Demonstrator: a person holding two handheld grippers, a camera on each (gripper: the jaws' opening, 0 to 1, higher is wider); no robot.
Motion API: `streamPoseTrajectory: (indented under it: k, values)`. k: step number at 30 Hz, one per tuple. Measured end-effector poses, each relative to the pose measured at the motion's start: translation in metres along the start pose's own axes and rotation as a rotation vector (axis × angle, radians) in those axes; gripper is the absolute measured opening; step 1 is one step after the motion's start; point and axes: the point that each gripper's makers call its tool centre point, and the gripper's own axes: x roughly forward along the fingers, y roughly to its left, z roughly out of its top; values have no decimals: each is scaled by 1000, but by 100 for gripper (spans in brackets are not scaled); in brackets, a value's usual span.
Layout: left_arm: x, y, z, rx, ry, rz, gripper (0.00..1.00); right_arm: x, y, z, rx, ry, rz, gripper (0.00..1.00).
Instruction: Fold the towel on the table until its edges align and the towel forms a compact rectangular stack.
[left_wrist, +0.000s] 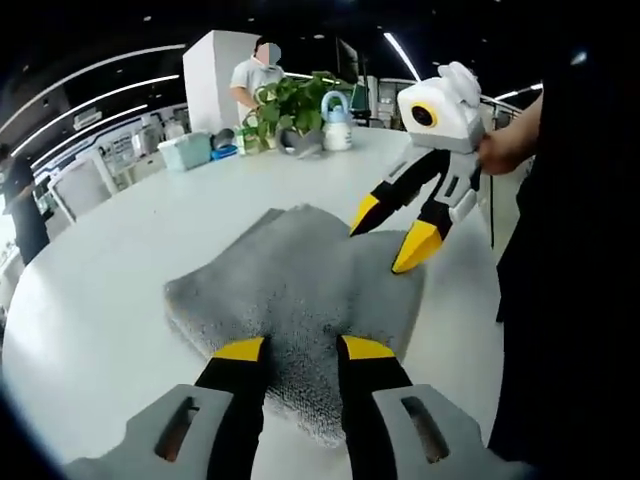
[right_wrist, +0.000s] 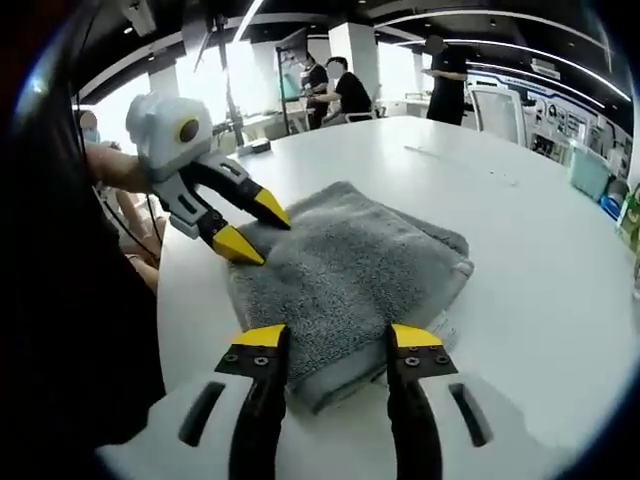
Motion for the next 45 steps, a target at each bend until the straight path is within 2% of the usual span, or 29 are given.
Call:
streamPoseTrajectory:
  k: [8, 11, 19, 21, 22, 23, 24, 25, 29, 35, 37, 45]
  values:
    - [7, 9, 3, -8, 3, -7, 29, 4, -10, 5, -13, 5, -8, 38]
    - [9, 13, 3, -58, 6, -20, 29, 4, -14, 9, -22, 11, -12, 38]
    - [11, 17, 4, -64, 29, -10, 29, -2, -22, 37, -62, -72, -44, 33]
    - [11, 17, 4, -65, 28, -8, 29, 5, -19, 34, -35, -51, -19, 35]
    - [11, 17, 4, -65, 29, -6, 29, 10, -13, 24, -43, 0, 20, 36]
    - [11, 17, 4, -64, 31, -5, 29, 14, -12, 16, -63, 40, 25, 36]
    - [11, 16, 3, -64, 32, -6, 29, 17, -15, 13, -106, 51, 8, 36]
    - [11, 17, 3, -68, 33, -6, 29, 19, -15, 16, -125, 29, -2, 36]
    - [12, 18, 2, -92, 30, -21, 29, 20, -18, 16, -63, 49, 14, 35]
    - [14, 22, 2, -115, 22, -47, 29, 24, -20, 17, -72, 103, 25, 35]
    - [15, 23, 3, -111, 20, -49, 29, 25, -21, 17, -101, 128, 29, 35]
    - [21, 35, 6, -117, 18, -38, 29, 32, -34, 23, -111, 129, 23, 35]
